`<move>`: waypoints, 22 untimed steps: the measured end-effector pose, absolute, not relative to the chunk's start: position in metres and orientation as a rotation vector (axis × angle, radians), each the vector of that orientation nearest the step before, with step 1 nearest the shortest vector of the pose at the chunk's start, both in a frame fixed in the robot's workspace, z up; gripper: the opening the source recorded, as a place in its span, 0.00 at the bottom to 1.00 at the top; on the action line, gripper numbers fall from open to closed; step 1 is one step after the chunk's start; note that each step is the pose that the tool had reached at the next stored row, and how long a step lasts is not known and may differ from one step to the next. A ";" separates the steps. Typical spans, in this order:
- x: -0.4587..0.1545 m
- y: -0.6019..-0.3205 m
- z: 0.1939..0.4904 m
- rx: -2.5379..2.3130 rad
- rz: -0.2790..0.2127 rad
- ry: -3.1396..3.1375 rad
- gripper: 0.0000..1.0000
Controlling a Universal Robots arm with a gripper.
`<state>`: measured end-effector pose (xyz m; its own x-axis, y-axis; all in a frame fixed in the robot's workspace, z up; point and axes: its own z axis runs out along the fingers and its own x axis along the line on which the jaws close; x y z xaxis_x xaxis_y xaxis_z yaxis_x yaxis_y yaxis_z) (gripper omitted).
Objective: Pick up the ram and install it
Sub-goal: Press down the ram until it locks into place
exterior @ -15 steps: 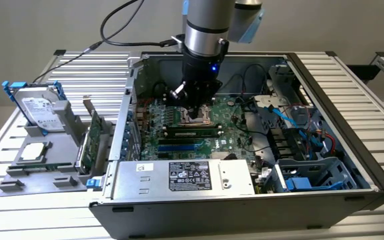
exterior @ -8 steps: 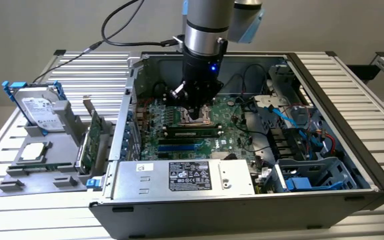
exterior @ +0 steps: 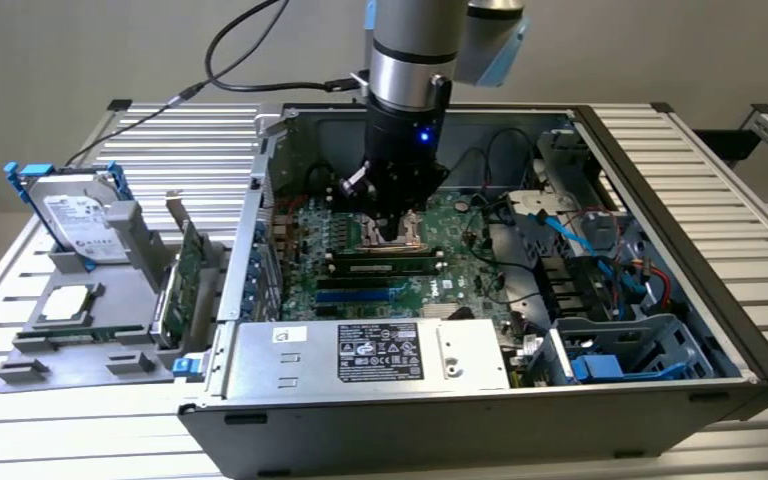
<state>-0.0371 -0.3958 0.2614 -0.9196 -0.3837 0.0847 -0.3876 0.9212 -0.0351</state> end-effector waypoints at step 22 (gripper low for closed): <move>-0.037 -0.396 0.261 0.295 0.146 -3.045 0.11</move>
<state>-0.0371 -0.3958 0.2613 -0.9784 -0.1873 0.0878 -0.1949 0.9769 -0.0872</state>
